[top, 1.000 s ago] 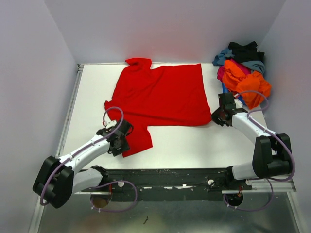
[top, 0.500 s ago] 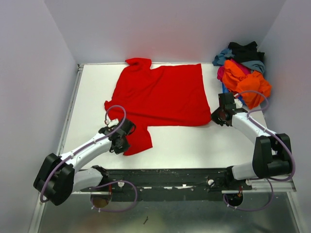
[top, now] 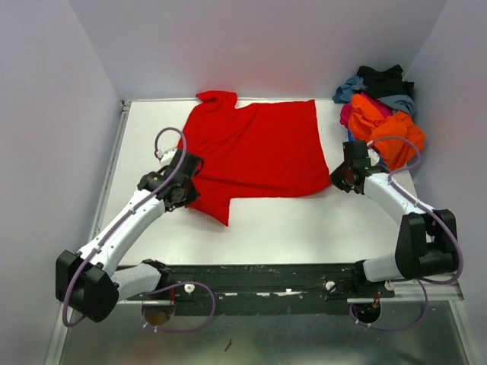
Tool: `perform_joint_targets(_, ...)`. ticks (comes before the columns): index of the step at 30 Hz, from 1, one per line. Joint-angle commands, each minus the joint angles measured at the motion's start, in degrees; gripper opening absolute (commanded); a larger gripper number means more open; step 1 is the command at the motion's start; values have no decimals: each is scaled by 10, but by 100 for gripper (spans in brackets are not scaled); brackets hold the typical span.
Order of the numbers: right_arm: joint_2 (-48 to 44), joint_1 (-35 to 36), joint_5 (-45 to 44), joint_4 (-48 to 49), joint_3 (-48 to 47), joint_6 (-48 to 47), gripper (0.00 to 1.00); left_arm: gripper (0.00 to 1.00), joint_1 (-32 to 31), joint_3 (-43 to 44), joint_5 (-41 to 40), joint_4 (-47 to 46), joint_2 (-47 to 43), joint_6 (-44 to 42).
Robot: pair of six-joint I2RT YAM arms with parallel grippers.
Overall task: Fold and stack the t-shirts
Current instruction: Grap the side of the flattened tshirt closest away from the robot with both arms
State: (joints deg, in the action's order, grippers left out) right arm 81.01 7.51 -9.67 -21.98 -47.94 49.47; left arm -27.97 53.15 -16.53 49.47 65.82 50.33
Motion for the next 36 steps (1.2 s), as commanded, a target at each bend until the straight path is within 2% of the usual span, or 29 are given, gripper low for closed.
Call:
perform_joint_targets(1, 16, 3, 14, -17, -42, -15, 1, 0, 60, 56, -10, -1, 11, -79)
perform_joint_targets(8, 20, 4, 19, -57, -68, -11, 1, 0, 105, 119, -21, -10, 21, -116)
perform_joint_targets(15, -11, 4, 22, -61, -14, -2, 1, 0, 108, 115, -32, 60, -46, -103)
perform_joint_targets(20, 3, 4, 20, -64, 0, 0, 1, 0, 109, 97, -3, 101, -88, -81)
perform_joint_targets(25, 2, 4, 18, -66, 9, -1, 1, 0, 109, 86, -8, 108, -119, -76)
perform_joint_targets(30, 0, 5, 19, -66, -12, -8, 1, 0, 109, 121, -1, 76, -39, -113)
perform_joint_targets(36, 17, 5, 8, -93, -83, -8, 1, 0, 112, 196, -43, 26, 46, -148)
